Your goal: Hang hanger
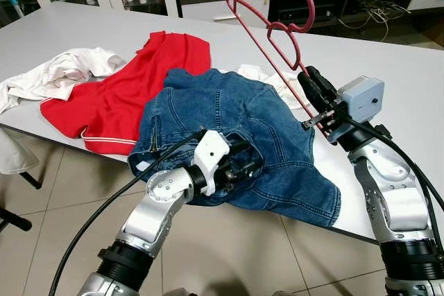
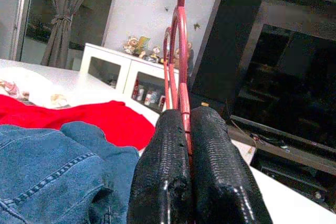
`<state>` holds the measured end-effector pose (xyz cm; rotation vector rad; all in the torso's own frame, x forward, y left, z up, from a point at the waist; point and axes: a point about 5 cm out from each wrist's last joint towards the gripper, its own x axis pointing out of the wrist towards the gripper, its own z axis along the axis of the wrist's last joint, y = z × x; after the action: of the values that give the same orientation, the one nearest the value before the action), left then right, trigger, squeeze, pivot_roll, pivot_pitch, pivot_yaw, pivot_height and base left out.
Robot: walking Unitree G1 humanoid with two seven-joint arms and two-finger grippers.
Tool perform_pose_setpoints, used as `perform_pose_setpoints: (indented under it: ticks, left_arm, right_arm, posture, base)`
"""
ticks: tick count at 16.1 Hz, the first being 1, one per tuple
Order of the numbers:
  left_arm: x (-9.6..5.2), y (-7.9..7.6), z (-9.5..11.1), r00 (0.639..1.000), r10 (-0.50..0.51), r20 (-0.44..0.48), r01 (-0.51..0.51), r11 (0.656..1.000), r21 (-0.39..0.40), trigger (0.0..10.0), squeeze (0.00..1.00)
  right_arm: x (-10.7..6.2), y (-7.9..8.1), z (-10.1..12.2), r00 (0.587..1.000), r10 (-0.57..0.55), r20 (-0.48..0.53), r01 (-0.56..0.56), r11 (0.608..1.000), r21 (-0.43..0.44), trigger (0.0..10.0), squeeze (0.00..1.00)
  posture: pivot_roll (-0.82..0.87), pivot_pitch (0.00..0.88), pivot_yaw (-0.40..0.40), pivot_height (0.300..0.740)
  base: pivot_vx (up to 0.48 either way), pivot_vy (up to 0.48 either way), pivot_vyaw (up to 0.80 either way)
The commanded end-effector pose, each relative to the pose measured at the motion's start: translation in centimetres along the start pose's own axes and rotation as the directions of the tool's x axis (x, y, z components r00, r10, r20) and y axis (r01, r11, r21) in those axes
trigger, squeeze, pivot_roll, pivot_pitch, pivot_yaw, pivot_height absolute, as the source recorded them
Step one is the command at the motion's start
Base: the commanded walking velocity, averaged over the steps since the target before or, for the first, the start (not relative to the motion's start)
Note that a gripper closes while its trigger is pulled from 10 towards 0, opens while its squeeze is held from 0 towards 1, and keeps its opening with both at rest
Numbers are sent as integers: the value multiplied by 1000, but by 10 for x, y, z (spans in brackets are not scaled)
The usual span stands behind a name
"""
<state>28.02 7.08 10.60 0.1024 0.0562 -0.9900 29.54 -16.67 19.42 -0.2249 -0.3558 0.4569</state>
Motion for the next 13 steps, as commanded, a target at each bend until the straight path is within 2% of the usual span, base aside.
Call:
perform_pose_setpoints:
  ticks: [1, 7, 8, 9, 13]
  left_arm:
    - [-1, 4, -1, 1000, 3, -9, -3, 1000, 17, 0, 0]
    - [-3, 4, 1, 1000, 2, 12, -2, 1000, 19, 0, 0]
    - [-4, 7, 4, 999, 21, 26, -22, 999, 30, 0, 0]
    - [-7, 20, 14, 995, 77, 66, -81, 995, 57, 0, 0]
    - [-14, 43, 32, 974, 179, 140, -193, 976, 100, 0, 0]
  right_arm:
    - [1, 1, 4, 1000, 10, 16, -10, 1000, -21, 10000, 0]
    - [-1, 1, -1, 1000, 15, -6, -15, 1000, -9, 10000, 0]
    - [-3, 3, -8, 998, 35, -45, -35, 999, 1, 10000, 0]
    - [-10, 8, -25, 988, 65, -140, -74, 996, -58, 10000, 0]
    - [-11, 1, -33, 985, -3, -173, -10, 997, -75, 10000, 0]
  posture:
    - [-103, 0, 72, 740]
    - [-103, 0, 70, 740]
    - [-103, 0, 68, 740]
    - [-103, 0, 67, 740]
    - [-103, 0, 68, 740]
  base:
    - [0, 0, 0]
    - [0, 0, 0]
    - [0, 0, 0]
    - [0, 0, 0]
    - [0, 0, 0]
